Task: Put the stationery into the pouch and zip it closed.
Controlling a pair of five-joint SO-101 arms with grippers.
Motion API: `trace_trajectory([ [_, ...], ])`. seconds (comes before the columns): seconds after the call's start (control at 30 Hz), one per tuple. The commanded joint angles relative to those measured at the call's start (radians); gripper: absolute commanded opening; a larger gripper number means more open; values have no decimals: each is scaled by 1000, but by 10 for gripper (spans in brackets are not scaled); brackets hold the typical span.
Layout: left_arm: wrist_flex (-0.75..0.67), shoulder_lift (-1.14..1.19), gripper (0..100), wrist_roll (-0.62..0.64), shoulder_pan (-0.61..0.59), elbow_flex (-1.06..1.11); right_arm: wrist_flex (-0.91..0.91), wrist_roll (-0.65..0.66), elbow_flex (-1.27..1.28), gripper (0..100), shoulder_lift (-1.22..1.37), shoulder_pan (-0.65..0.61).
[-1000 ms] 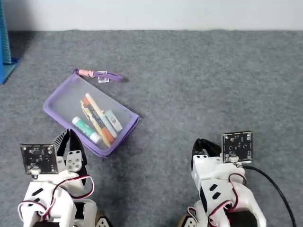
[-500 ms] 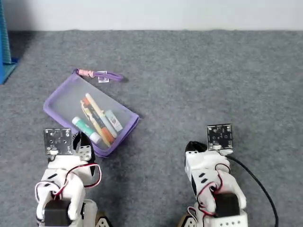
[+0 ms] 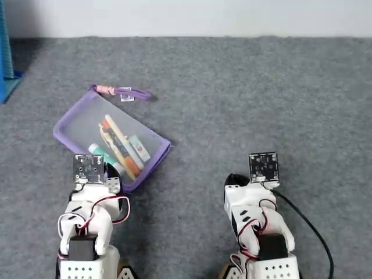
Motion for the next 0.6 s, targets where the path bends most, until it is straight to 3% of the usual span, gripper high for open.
trace_trajectory([
  [0.0, -28, -12, 13, -12, 5, -8, 74, -8, 18, 8, -16, 1],
  [0.43, 206, -11, 13, -8, 3, -8, 269, -2, 18, 8, -16, 5],
  [0.57, 222, -11, 13, -6, 6, -8, 277, -2, 18, 8, -16, 99],
])
